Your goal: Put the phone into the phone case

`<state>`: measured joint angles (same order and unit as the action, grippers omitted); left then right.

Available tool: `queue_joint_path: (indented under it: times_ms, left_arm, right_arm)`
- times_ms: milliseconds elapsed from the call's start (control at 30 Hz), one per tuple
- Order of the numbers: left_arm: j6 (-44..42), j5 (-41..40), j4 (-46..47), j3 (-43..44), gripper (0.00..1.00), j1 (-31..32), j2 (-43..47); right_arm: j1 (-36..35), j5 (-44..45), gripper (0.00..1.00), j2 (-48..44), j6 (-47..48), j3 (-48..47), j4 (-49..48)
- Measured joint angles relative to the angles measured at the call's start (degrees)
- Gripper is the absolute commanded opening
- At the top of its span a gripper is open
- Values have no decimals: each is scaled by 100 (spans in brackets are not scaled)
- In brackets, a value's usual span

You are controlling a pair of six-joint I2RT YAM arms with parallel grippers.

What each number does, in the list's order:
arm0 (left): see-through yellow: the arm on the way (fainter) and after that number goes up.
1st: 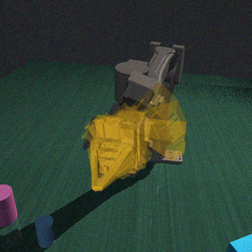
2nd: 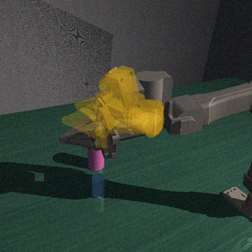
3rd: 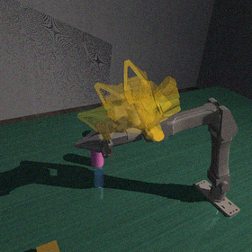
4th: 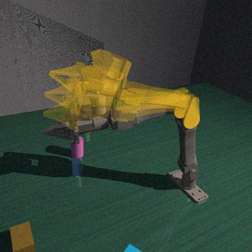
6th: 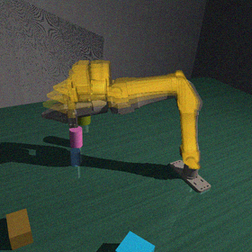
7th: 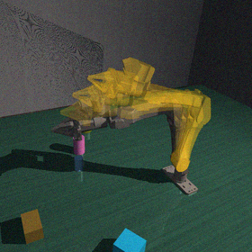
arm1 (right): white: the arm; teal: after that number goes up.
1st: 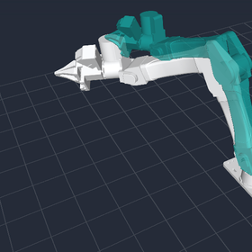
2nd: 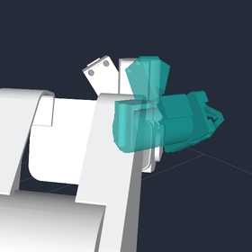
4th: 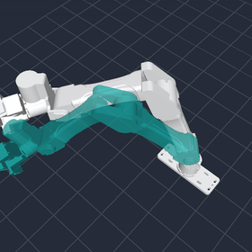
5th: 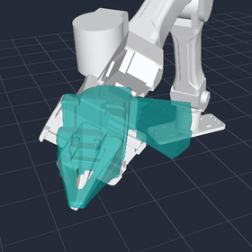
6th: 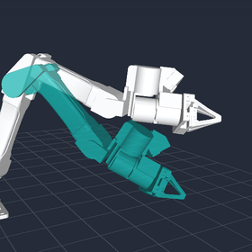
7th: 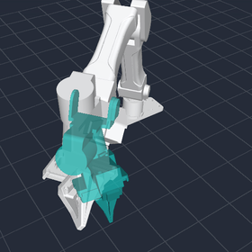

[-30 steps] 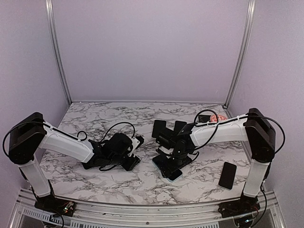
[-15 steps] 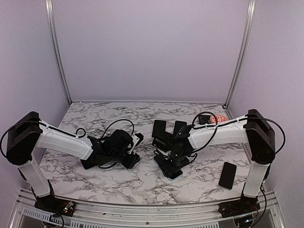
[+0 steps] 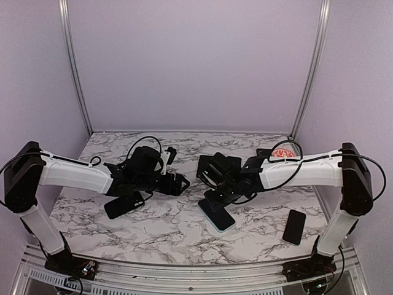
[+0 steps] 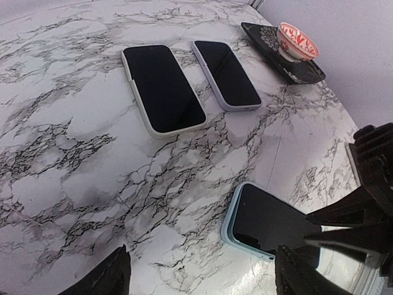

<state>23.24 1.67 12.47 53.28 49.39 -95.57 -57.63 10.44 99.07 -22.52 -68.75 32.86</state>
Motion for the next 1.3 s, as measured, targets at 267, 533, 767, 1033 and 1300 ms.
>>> queue_joint_path:
  times_ms: [267,533,767,1033,1300]
  left_arm:
    - [590,452,337,129,48,-98,-601]
    - [92,564,-13,1073,26,247,-1462]
    - [-629,378,-848,1899,12,529,-1823]
    - [-852,398,-1202,1897,13,533,-2092]
    - [-1078,428,-1311,2028,7,533,-2197]
  right_arm:
    - [323,-92,35,9,76,2,146]
    - [1290,-1167,20,98,463,35,-321]
    - [1285,-2142,10,345,564,118,-796]
    - [1351,-2649,5,616,415,507,-1200]
    - [1366,-2599,3,603,262,649,-1484]
